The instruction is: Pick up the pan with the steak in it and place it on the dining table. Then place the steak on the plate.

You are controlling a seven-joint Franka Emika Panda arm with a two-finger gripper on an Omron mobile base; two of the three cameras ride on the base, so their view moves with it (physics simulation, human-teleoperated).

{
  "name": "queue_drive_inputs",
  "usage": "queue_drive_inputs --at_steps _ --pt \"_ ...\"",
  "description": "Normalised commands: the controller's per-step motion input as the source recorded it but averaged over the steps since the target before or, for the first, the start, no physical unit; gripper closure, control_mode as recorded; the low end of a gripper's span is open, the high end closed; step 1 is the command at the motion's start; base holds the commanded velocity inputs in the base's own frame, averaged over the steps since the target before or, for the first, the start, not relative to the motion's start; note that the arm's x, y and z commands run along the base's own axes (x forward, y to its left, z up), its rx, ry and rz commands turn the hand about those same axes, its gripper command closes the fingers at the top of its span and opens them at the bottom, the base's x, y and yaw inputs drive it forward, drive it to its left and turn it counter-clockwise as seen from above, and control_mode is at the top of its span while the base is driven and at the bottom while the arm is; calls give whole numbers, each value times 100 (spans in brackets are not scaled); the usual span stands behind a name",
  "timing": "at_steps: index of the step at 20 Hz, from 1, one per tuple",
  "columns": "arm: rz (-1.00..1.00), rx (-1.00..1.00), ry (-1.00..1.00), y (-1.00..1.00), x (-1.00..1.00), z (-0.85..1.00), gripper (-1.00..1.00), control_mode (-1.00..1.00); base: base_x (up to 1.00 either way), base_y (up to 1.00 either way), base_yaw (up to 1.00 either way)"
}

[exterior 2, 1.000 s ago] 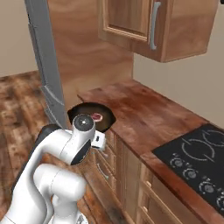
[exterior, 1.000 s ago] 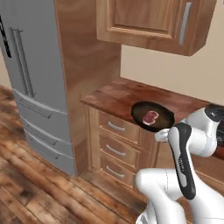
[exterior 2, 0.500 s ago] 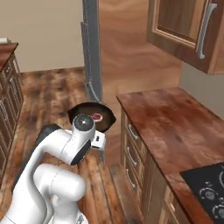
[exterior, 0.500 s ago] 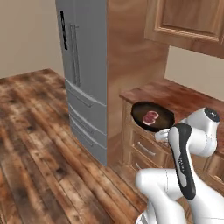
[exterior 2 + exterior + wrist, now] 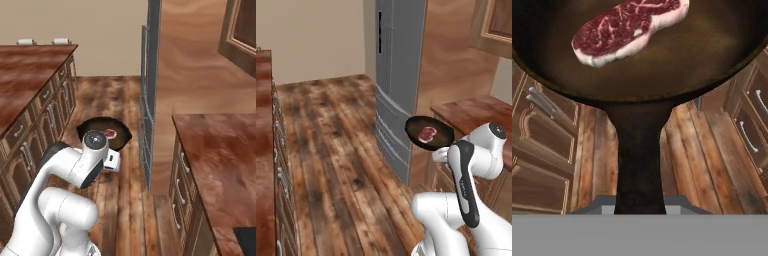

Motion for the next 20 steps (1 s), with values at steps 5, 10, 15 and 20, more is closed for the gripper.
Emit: queue_drive_inputs --at_steps 5,10,15,20 --pt "0 0 0 0 0 0 100 100 -25 0 42" --pt "0 0 0 0 0 0 100 100 -18 3 31" --pt "0 0 0 0 0 0 100 100 0 18 0" --pt "0 0 0 0 0 0 100 100 0 57 -5"
